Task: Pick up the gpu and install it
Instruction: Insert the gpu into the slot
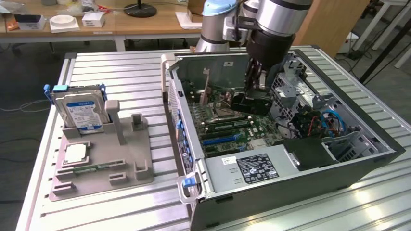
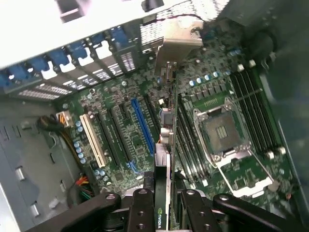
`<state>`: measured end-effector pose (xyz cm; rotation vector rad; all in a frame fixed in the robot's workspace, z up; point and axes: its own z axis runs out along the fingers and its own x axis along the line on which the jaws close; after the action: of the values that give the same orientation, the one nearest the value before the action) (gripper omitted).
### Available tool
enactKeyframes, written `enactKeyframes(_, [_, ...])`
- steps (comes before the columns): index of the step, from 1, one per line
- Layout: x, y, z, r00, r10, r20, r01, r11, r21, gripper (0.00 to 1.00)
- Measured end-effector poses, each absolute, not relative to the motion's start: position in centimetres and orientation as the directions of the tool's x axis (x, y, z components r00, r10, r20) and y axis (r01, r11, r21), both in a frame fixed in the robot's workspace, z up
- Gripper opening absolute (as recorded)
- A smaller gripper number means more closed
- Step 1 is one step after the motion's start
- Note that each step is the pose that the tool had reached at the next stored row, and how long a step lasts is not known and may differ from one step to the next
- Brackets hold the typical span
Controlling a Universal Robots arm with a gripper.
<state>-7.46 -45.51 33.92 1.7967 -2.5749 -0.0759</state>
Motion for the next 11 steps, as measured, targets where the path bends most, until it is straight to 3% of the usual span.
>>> enactKeyframes(11, [-7.46,-45.51,32.83,-0.134,-0.991,-0.027,-0.99,0.133,0.04,0.26])
